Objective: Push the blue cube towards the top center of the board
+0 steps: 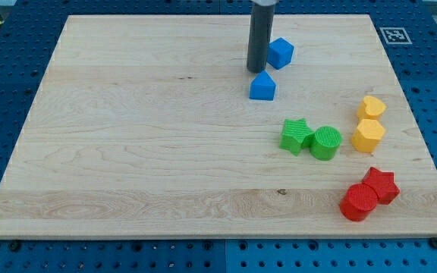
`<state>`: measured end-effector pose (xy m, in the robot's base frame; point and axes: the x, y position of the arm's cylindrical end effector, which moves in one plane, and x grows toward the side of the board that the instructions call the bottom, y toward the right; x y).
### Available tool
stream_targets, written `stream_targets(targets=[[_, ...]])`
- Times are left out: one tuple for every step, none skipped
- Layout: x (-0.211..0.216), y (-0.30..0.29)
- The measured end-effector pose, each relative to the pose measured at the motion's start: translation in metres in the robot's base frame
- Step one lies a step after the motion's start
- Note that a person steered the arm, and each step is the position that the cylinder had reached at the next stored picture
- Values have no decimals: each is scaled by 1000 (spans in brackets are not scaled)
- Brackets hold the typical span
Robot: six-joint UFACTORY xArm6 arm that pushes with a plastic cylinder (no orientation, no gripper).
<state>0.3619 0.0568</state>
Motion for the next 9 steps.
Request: stream_targets(targets=[[52, 9], [55, 30], [31, 35], [0, 33], [0, 31], [13, 51], [-3, 77], [-26, 82], [-26, 66]])
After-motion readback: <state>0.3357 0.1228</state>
